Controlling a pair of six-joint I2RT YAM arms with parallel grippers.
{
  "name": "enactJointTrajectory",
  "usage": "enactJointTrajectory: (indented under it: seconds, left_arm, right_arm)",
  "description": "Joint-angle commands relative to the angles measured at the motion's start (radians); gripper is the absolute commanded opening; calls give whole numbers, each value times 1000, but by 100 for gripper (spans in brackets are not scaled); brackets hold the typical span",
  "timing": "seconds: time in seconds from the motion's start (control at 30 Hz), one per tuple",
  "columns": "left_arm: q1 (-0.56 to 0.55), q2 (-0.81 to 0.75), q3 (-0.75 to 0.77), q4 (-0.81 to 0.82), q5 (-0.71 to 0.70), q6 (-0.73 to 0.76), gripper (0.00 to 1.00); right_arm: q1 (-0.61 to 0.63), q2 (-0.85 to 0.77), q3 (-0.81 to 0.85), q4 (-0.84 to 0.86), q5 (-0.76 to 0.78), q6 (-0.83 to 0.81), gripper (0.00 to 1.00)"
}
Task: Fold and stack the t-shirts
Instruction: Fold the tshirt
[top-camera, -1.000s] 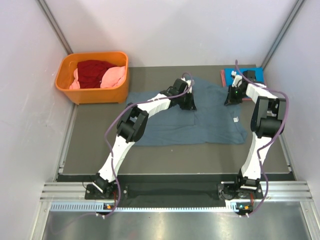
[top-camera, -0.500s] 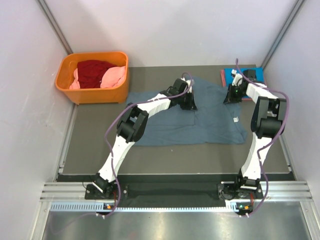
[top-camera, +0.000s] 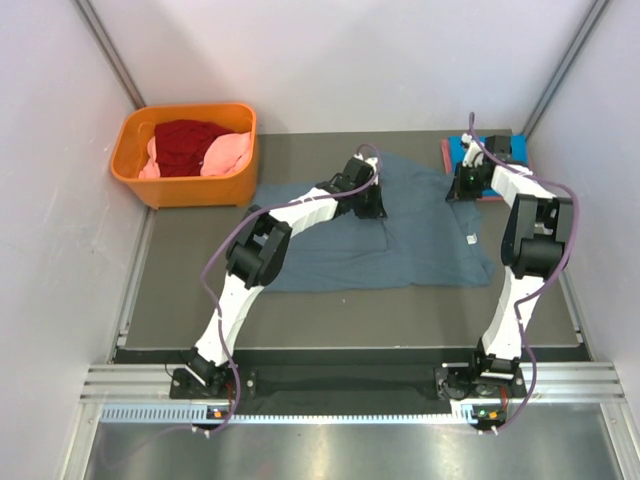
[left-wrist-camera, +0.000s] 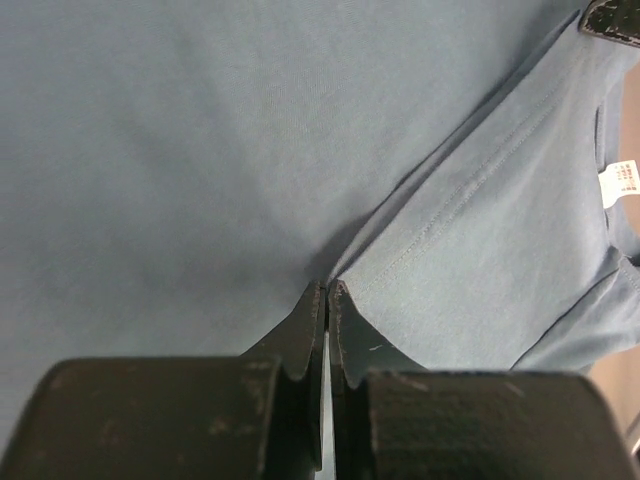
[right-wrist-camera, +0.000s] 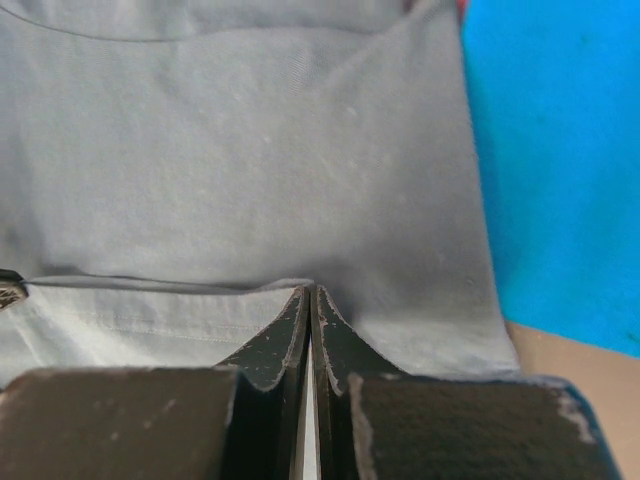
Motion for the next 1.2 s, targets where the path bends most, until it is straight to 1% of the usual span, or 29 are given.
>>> enactJointTrajectory:
  seconds: [0.0, 0.13, 0.3, 0.57, 0.7, 0.8, 1.07, 1.17]
  left_arm:
    - [0, -104, -38, 73, -63, -12, 0]
    - [0, -135, -72, 88, -75, -13, 0]
    - [0, -138, -78, 88, -72, -15, 0]
    - [0, -146, -98, 76, -111, -15, 0]
    - [0, -156, -97, 30, -199, -13, 0]
    - [0, -167, -112, 35, -224, -7, 0]
    - [0, -129, -74, 22, -194, -12, 0]
    - [0, -121, -69, 15, -201, -10, 0]
  right_arm:
    - [27, -77, 29, 78, 5, -44, 0]
    - [38, -95, 17, 109, 20, -53, 0]
    - [47, -117, -3, 175, 20, -58, 0]
    - [65, -82, 25, 207, -15, -84, 0]
    - [74, -65, 28, 213, -14, -106, 0]
    - [74, -52, 28, 199, 9, -124, 0]
    - [74, -45, 19, 207, 66, -159, 0]
    - [74, -34, 34, 210, 43, -141, 0]
